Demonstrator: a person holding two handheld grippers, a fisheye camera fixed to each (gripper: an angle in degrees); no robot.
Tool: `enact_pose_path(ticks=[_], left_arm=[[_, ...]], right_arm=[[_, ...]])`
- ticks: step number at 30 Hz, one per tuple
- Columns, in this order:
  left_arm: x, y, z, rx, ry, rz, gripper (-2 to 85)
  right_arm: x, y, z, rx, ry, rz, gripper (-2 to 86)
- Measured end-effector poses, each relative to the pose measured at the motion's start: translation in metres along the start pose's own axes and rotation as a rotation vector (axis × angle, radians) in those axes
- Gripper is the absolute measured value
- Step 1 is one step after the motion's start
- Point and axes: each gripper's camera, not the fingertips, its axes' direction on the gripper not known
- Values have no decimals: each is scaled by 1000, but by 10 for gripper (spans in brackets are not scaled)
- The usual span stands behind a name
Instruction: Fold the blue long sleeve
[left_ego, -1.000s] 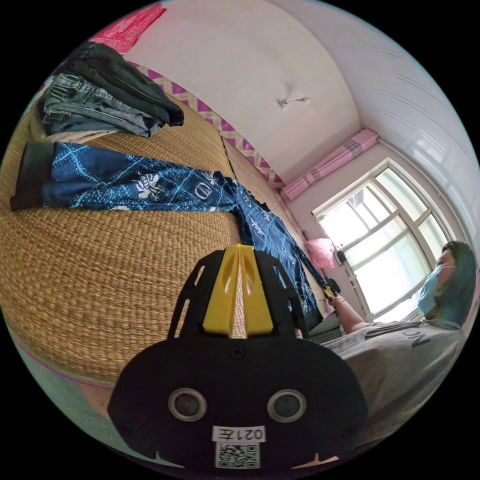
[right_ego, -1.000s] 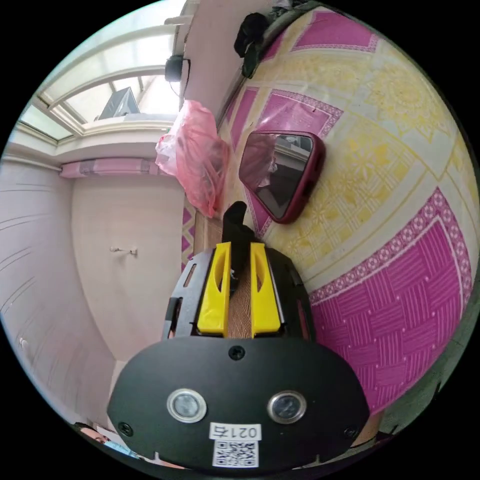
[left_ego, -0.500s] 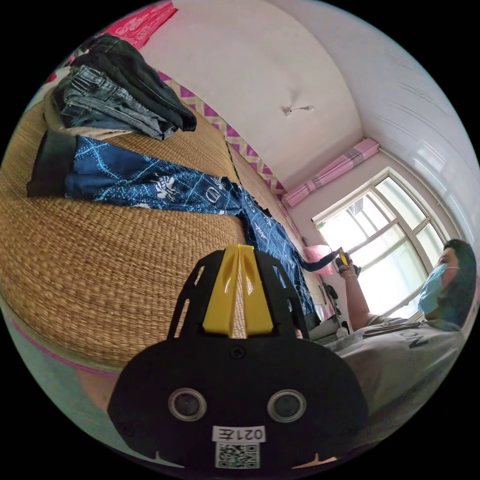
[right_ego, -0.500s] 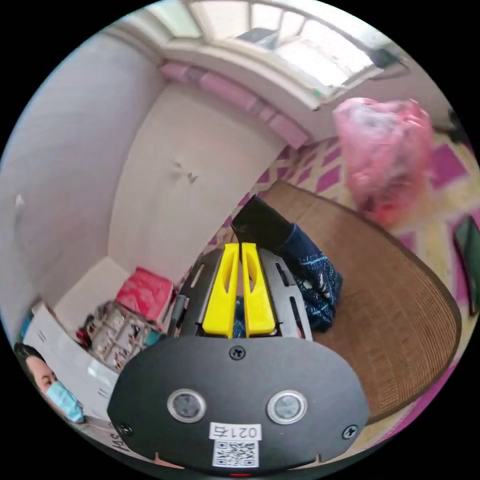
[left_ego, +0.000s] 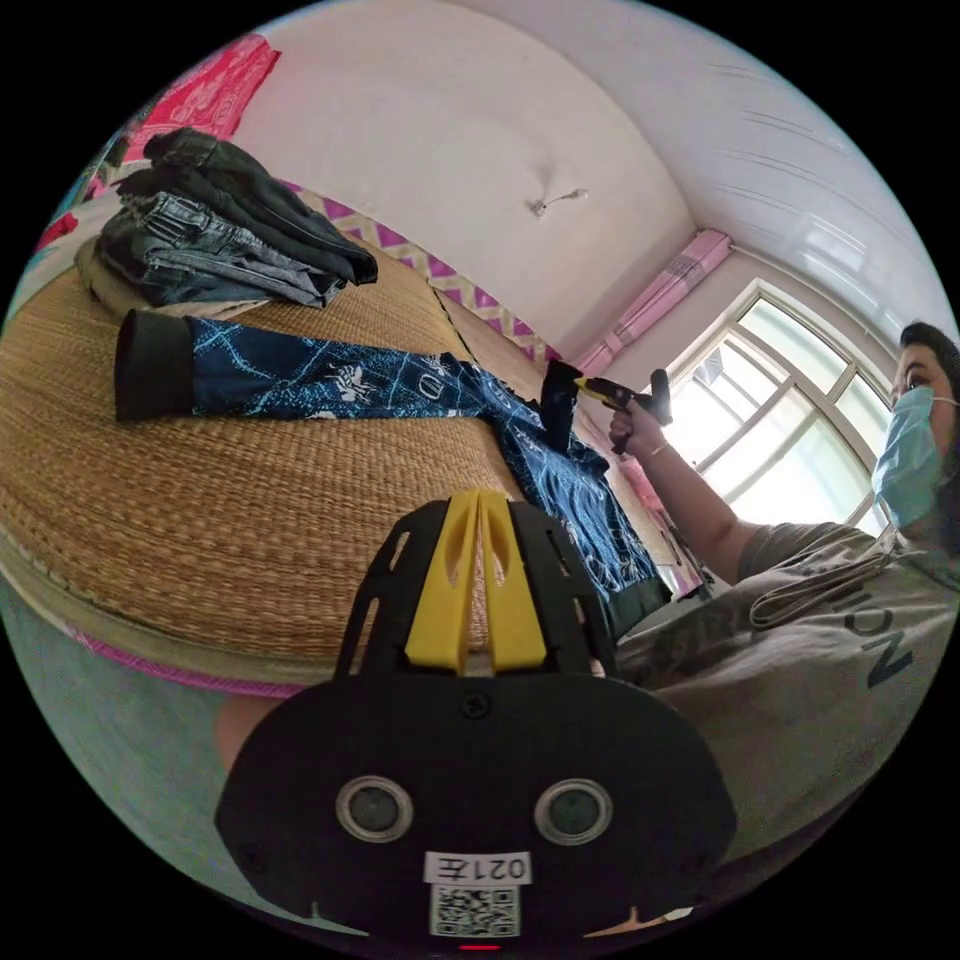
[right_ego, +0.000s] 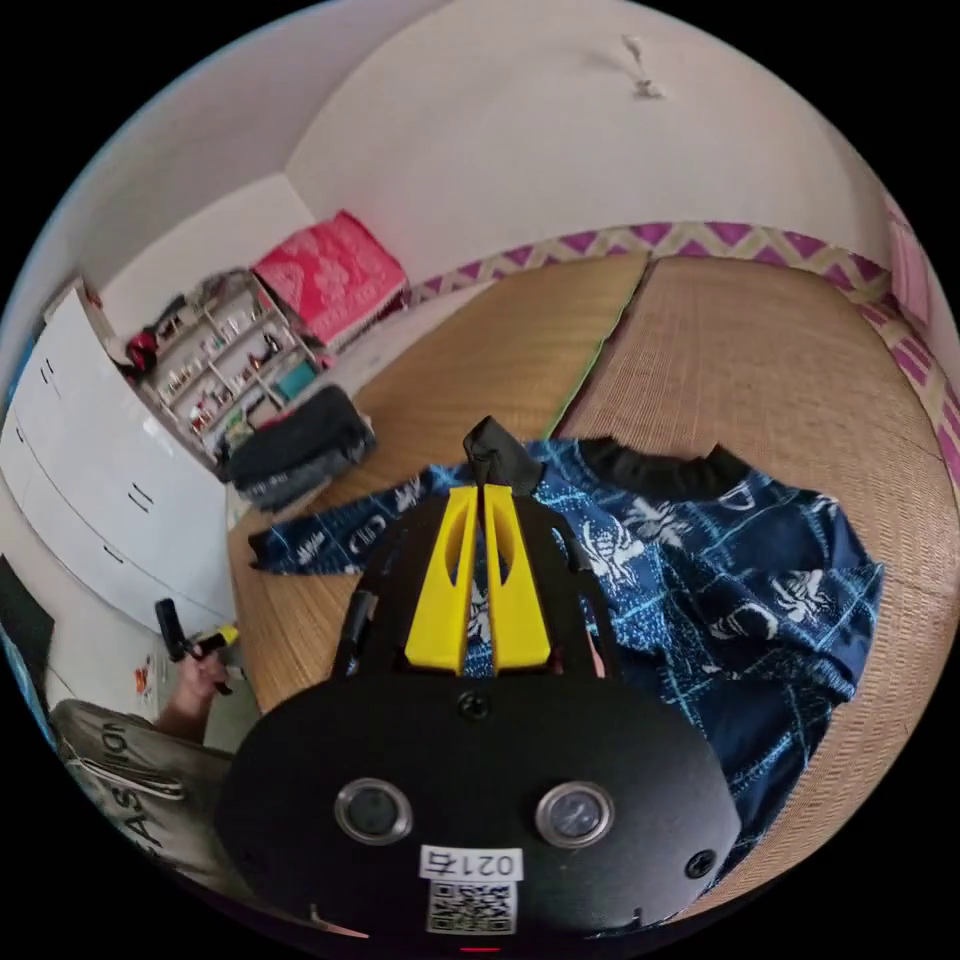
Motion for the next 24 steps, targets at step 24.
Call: enact_pose_path(ticks=[24], left_arm=[[-3, 20, -7, 65, 50, -23, 2]], right_arm=[[-159, -52, 59, -151, 469, -492, 104]])
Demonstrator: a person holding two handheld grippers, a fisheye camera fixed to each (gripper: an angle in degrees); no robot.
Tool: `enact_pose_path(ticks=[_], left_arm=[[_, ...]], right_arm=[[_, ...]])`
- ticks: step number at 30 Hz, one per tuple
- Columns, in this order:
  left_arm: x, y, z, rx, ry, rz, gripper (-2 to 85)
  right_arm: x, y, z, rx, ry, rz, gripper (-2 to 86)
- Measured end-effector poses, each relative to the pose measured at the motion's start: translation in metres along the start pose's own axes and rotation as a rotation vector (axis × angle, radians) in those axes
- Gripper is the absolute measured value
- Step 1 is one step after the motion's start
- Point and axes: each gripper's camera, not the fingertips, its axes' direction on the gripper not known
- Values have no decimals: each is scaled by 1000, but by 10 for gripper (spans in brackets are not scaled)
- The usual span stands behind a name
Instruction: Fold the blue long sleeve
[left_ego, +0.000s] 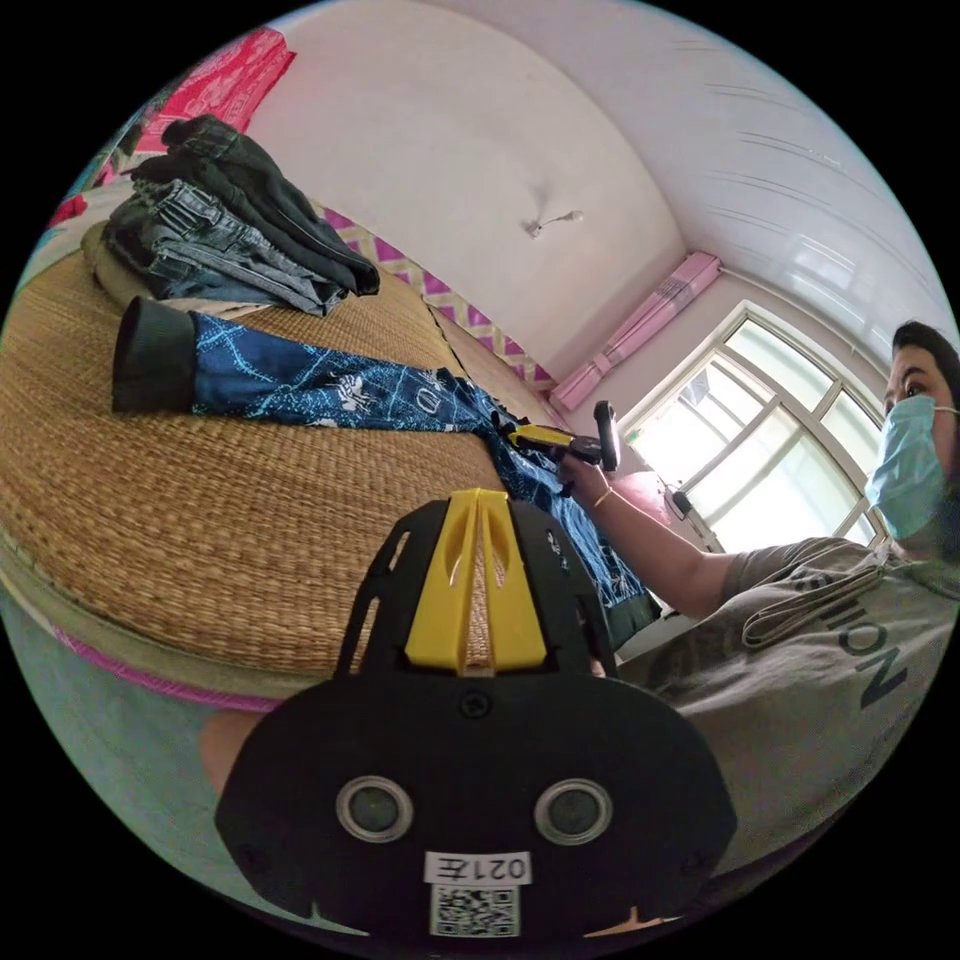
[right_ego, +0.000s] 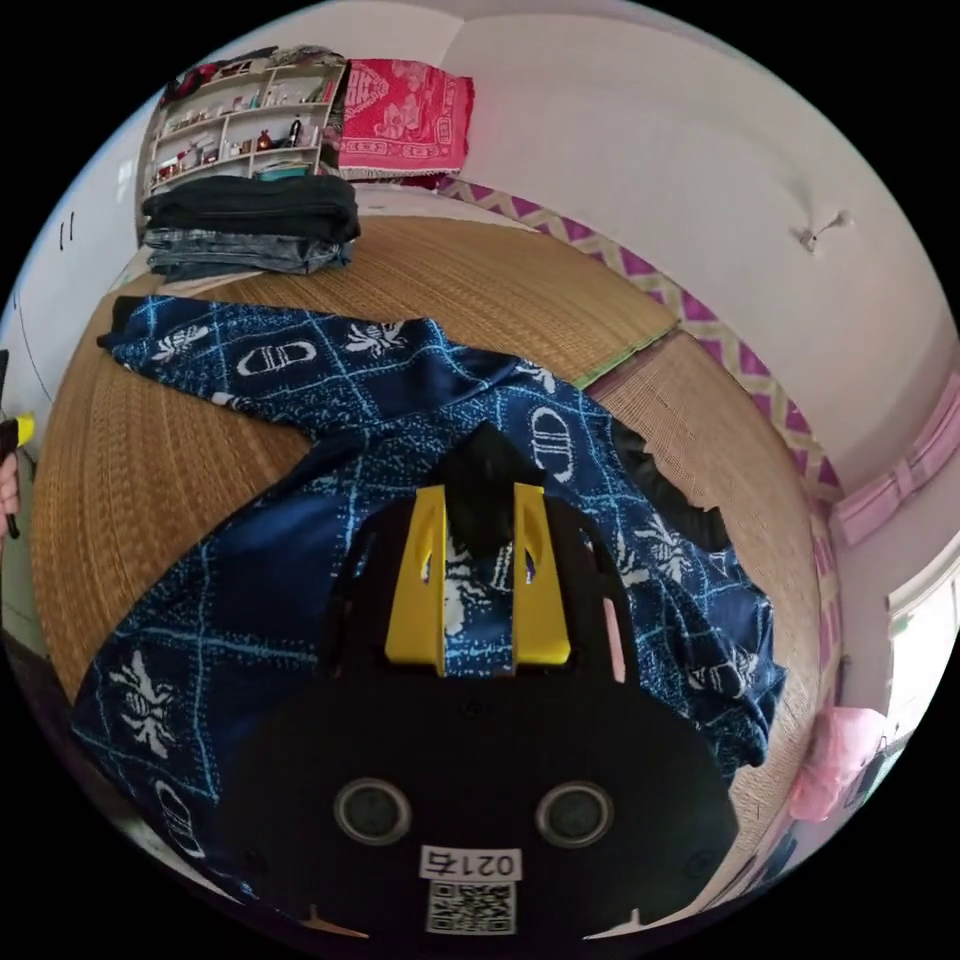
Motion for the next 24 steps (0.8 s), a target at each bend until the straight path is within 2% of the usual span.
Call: enact_pose_path(ticks=[3, 7, 11, 15, 19, 21, 23, 24], left_arm=[[-4, 5, -10, 13, -6, -7, 15], [-10, 12, -23, 21, -21, -10, 27], [-22, 17, -34, 36, -24, -26, 29], [-31, 19, -40, 45, -15, -37, 23], [-40, 23, -44, 49, -6, -43, 4], [-46, 23, -45, 43, 6, -53, -1], [-54, 22, -49, 46, 38, -62, -3], [-56, 21, -51, 49, 44, -65, -4]], right_arm=[[15, -13, 11, -84, -124, 40, 98], [38, -10, -8, -3, -239, 118, 29], [64, -19, -37, 95, -201, 189, 15], [62, -42, -48, 151, -181, 154, 16], [26, -49, -17, 92, -202, 79, 27], [1, -43, 28, -64, -184, 38, 43], [-4, -31, 27, -9, -140, 33, 60], [0, -26, 22, 3, -179, 43, 79]])
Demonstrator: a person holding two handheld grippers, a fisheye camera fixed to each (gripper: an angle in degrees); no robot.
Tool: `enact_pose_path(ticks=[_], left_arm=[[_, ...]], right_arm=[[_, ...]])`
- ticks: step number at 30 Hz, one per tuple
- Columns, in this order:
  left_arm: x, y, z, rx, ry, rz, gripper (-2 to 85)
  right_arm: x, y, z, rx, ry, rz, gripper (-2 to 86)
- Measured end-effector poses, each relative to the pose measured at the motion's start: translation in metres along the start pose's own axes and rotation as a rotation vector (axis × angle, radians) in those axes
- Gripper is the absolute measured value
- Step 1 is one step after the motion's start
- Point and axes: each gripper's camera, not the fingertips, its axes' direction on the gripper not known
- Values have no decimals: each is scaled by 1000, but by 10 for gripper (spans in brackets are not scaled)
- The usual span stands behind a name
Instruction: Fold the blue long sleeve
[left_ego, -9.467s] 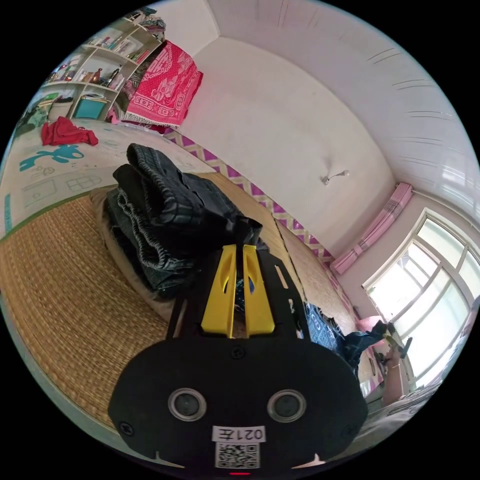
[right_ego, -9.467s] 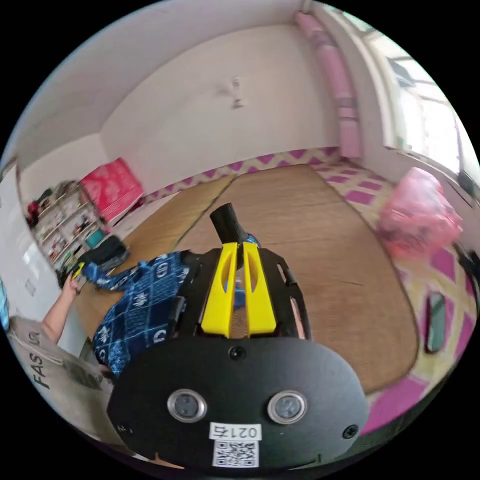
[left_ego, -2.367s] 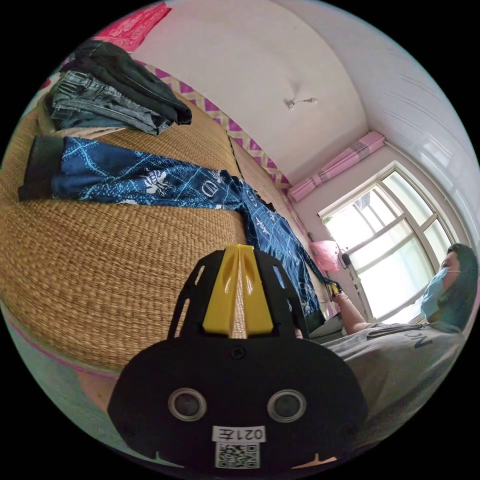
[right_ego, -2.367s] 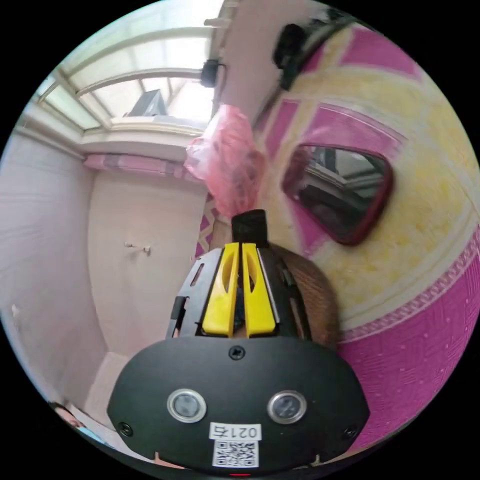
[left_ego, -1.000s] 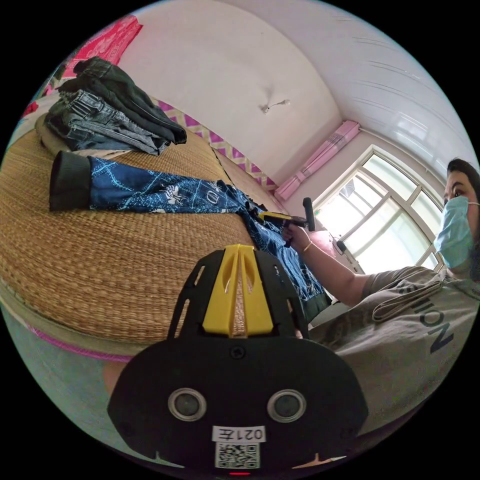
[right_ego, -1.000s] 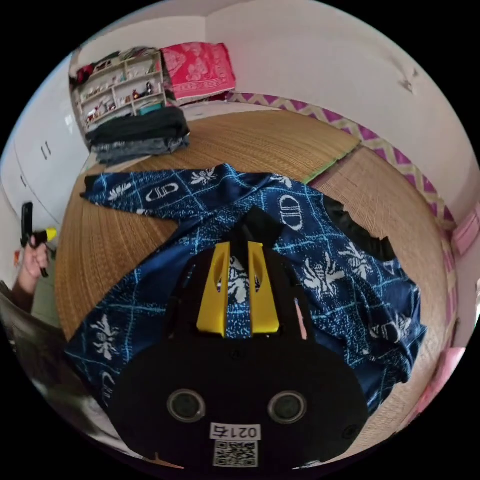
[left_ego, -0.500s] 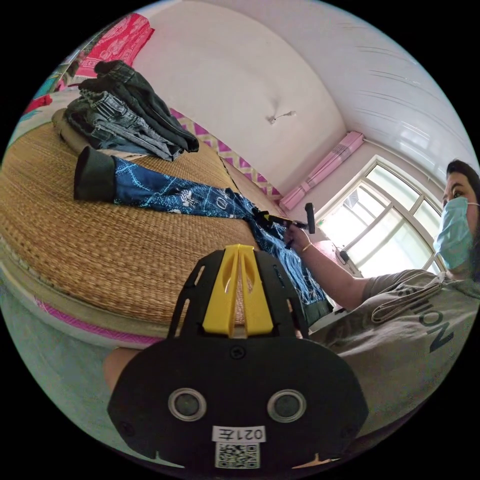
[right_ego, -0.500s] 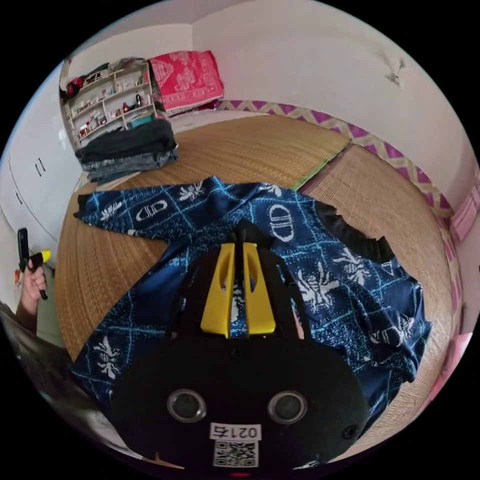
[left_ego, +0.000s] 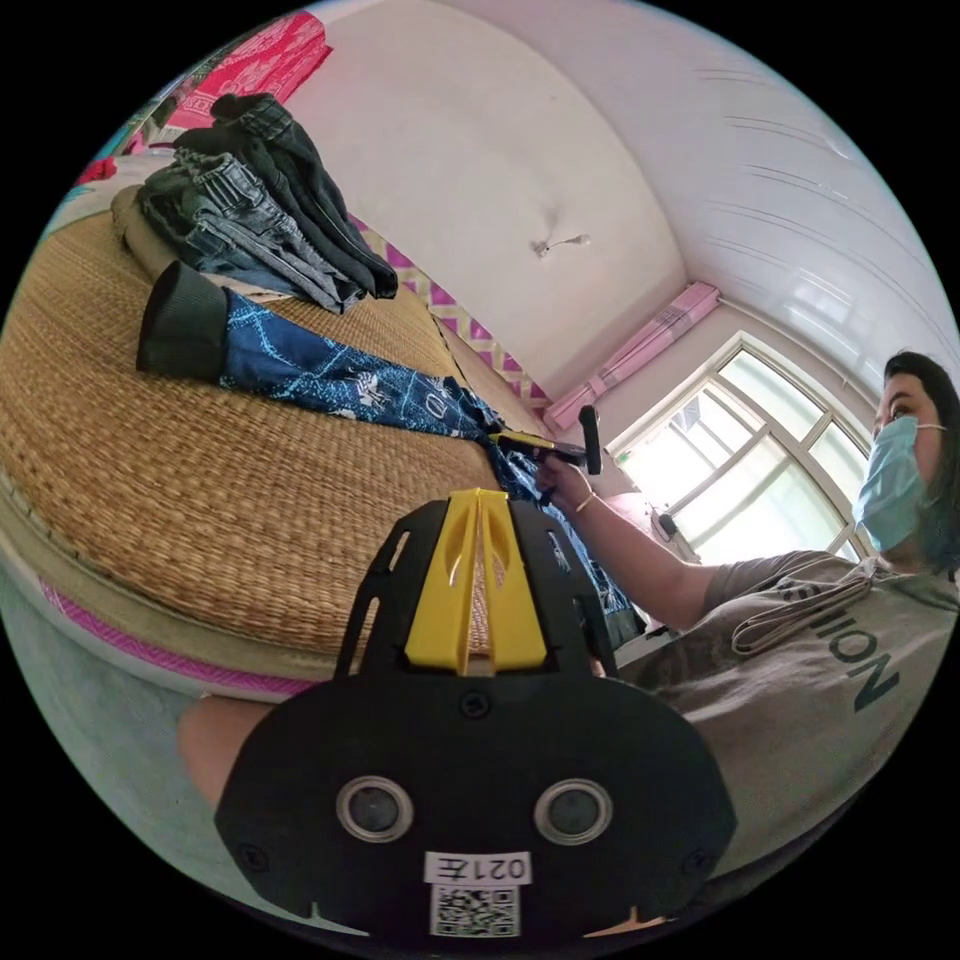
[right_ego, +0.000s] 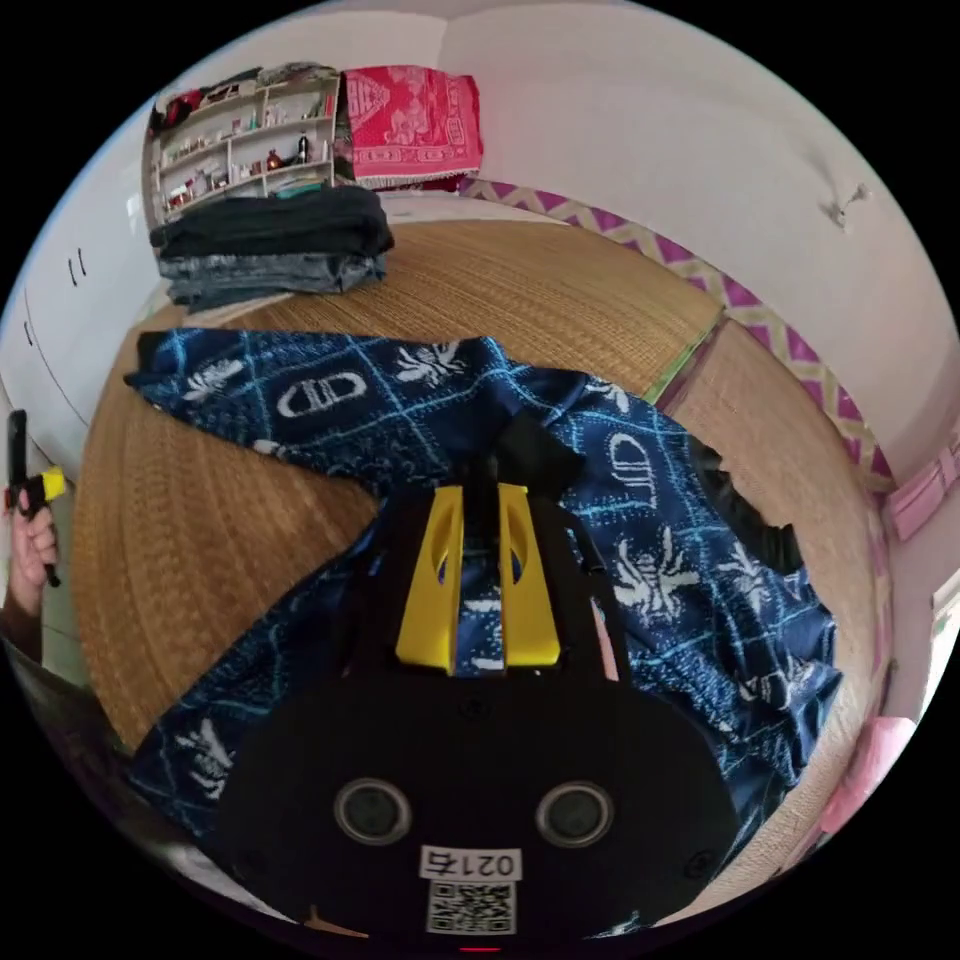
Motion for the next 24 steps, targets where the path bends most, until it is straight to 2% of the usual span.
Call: enact_pose_path(ticks=[1, 3, 4, 5, 6, 10, 13, 18, 24], left_arm=[[-4, -2, -4, 14, 18, 2, -4], [-9, -6, -10, 25, 43, -1, -5], [-12, -9, -12, 20, 44, -3, -5], [-15, -13, -13, 14, 44, 0, -3], [-15, -15, -13, 10, 45, 4, -2], [-23, -28, -20, 15, 48, 3, 8], [-39, -39, -32, 50, 64, -56, 17], [-92, -51, -59, 160, 41, -319, 73], [-152, -51, -81, 291, -50, -586, 123]], right_arm=[[3, 2, -3, 4, -50, 9, 88], [17, 17, -11, -7, -411, 36, 85], [19, 23, -13, -6, -500, 32, 76], [23, 40, -22, 29, -656, 25, 63], [27, 62, -36, 99, -729, 58, 53], [40, 152, -76, 260, -744, 158, 15], [60, 246, -100, 354, -665, 276, 0], [121, 429, -128, 515, -532, 585, -5], [123, 554, -117, 708, -475, 654, -6]])
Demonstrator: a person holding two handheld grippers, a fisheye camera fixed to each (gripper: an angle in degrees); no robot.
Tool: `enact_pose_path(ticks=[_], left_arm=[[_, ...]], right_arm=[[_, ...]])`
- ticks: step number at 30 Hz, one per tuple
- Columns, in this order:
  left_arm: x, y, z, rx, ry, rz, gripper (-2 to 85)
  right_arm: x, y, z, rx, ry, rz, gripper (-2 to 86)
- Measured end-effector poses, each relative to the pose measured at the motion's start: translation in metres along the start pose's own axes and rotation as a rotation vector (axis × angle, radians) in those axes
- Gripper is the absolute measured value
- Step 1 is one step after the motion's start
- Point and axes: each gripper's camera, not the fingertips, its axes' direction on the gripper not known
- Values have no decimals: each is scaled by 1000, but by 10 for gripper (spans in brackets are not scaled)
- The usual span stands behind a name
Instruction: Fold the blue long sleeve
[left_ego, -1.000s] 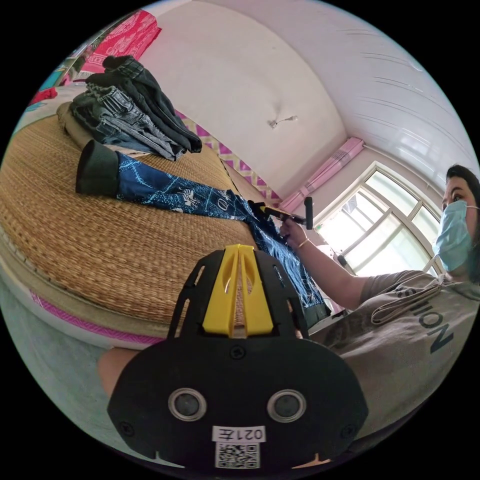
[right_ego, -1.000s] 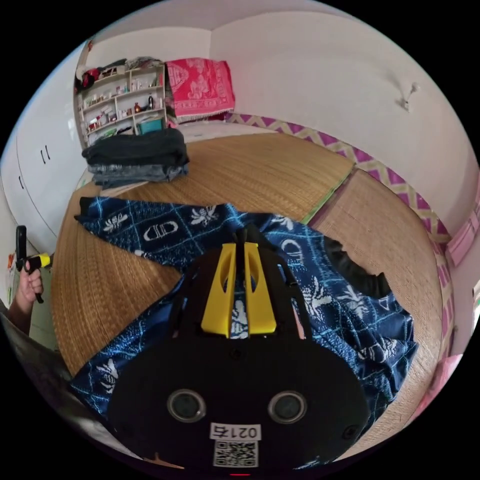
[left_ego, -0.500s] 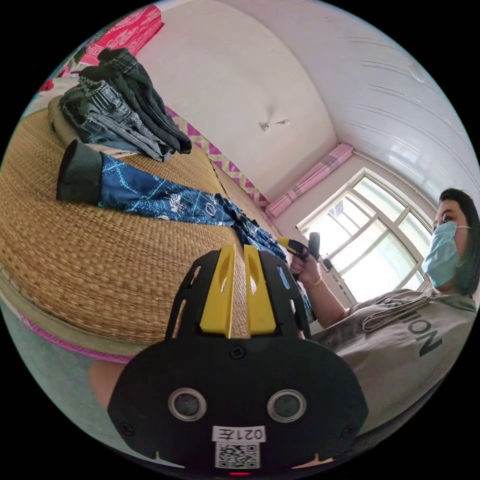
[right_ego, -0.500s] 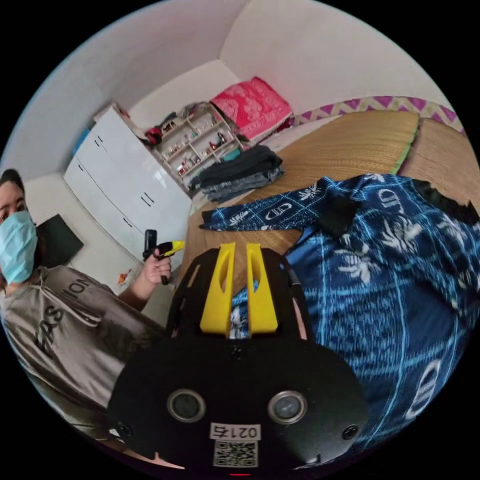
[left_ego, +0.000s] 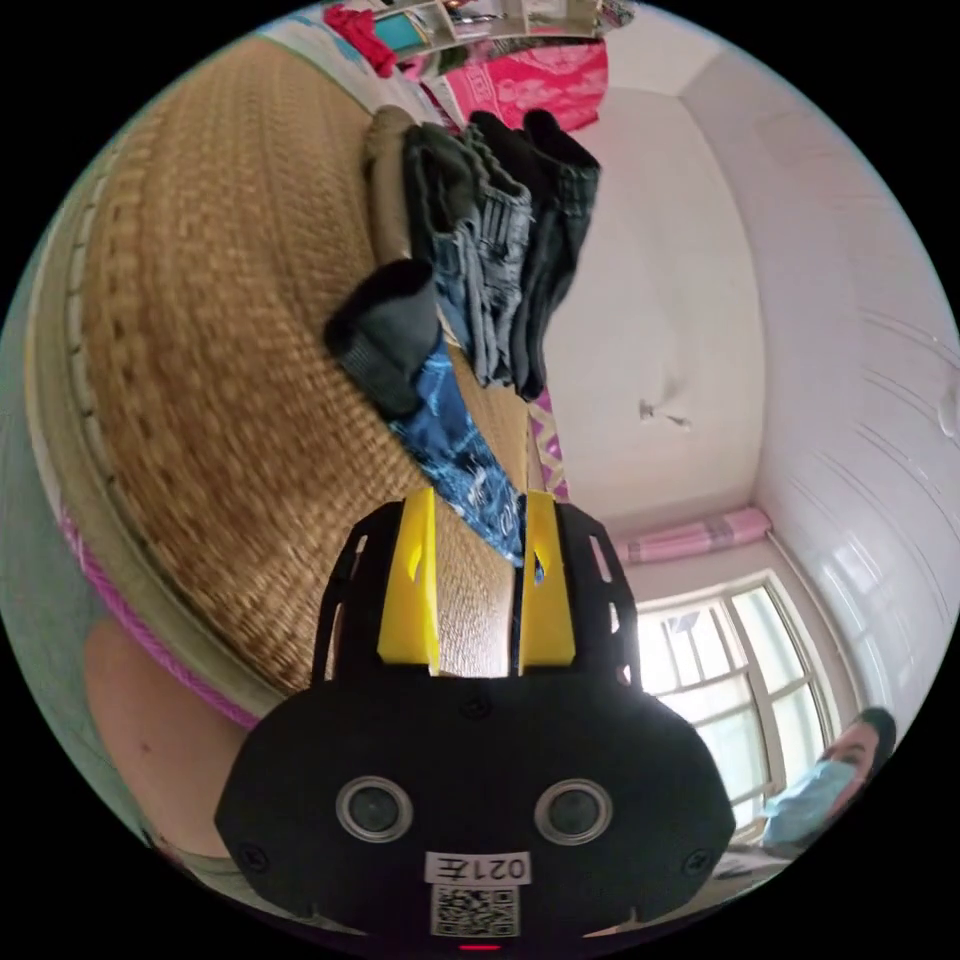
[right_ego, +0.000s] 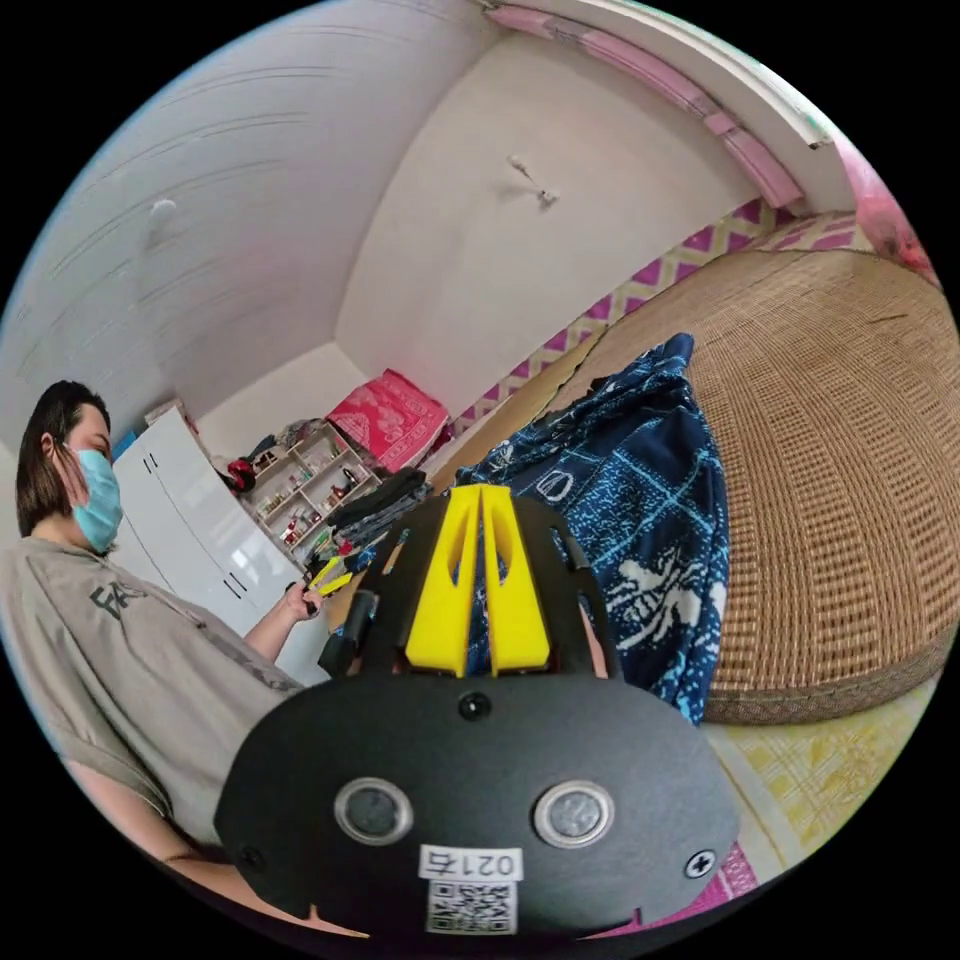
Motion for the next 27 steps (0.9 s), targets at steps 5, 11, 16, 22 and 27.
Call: enact_pose_path(ticks=[5, 11, 16, 22, 27], left_arm=[[-10, -17, -15, 122, -54, -34, 120], [-10, -40, -27, 249, -147, -108, 103], [-23, -54, -32, 317, -138, -185, 4], [76, -55, -36, 337, -31, 97, -9], [248, -43, 20, 261, 33, 498, -9]], right_arm=[[33, 52, -26, 218, -135, 72, -6], [63, 96, -29, 267, -202, 145, -6], [70, 125, -24, 268, -204, 151, -6], [83, 159, -17, 279, -235, 181, -6], [89, 186, -10, 287, -265, 184, -6]])
